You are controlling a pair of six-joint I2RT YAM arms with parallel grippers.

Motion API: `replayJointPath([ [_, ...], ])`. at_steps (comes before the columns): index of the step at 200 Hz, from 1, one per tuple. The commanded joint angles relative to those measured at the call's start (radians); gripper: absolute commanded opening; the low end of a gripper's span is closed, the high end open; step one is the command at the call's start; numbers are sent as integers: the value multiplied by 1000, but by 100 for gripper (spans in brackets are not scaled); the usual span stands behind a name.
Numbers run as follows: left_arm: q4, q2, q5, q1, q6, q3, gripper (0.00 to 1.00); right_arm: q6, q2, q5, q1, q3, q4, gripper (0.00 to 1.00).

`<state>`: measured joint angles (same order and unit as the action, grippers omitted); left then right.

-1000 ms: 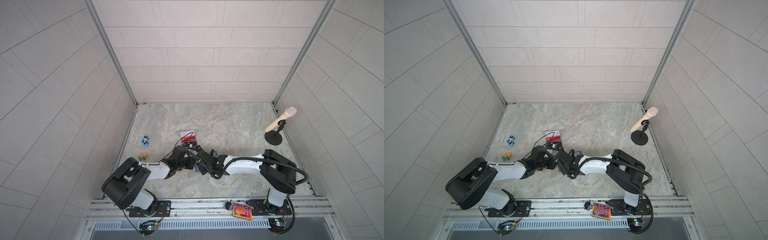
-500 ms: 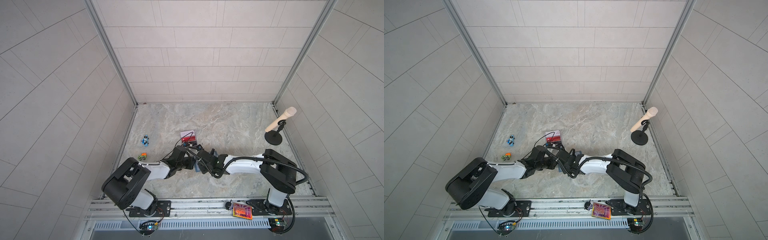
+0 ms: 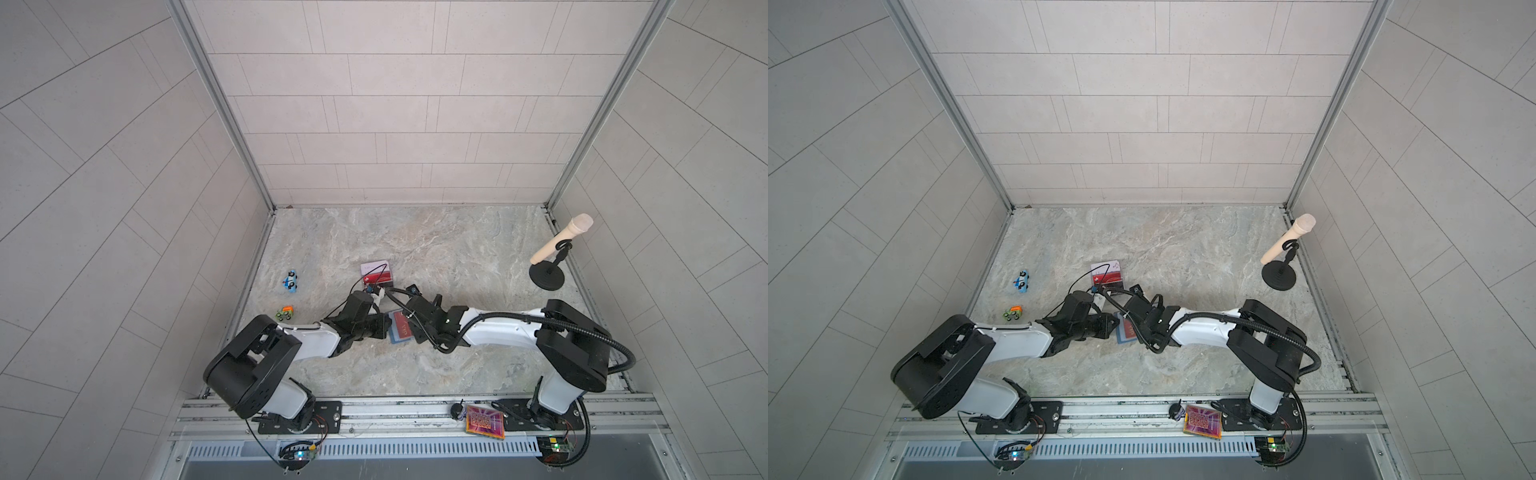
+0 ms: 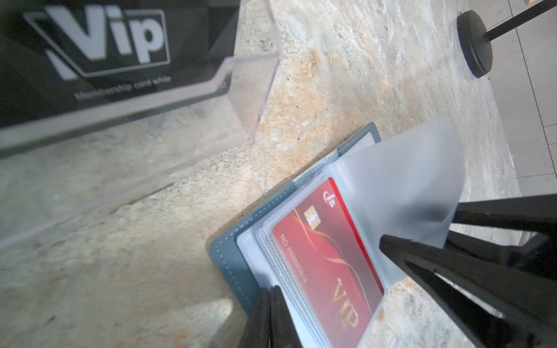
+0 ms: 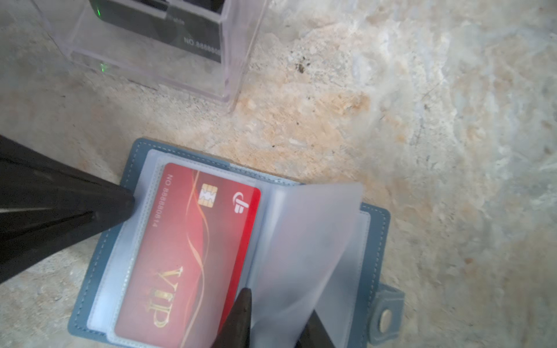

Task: Take the credit cards out of the card holder

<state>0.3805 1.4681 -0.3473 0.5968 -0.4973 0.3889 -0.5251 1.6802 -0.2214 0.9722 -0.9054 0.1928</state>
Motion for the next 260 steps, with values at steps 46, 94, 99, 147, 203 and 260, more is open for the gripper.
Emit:
replayJointPath([
  [46, -79, 27, 1, 5, 22, 5, 8, -40, -48, -40, -38, 36, 40, 32],
  [94, -83, 26, 2, 5, 25, 8, 8, -55, -64, -97, -40, 39, 79, 36],
  [99, -84, 26, 1, 5, 25, 8, 8, -57, -67, -104, -41, 40, 84, 36],
  [147, -77, 34, -5, 5, 23, 11, 8, -69, -86, -165, -41, 35, 137, 38],
  [203, -85, 33, -4, 5, 30, 14, 8, -12, -126, -60, -39, -14, 170, 40],
  [260, -89, 44, -7, 5, 30, 26, 8, -4, -114, 94, -50, -92, 193, 45],
])
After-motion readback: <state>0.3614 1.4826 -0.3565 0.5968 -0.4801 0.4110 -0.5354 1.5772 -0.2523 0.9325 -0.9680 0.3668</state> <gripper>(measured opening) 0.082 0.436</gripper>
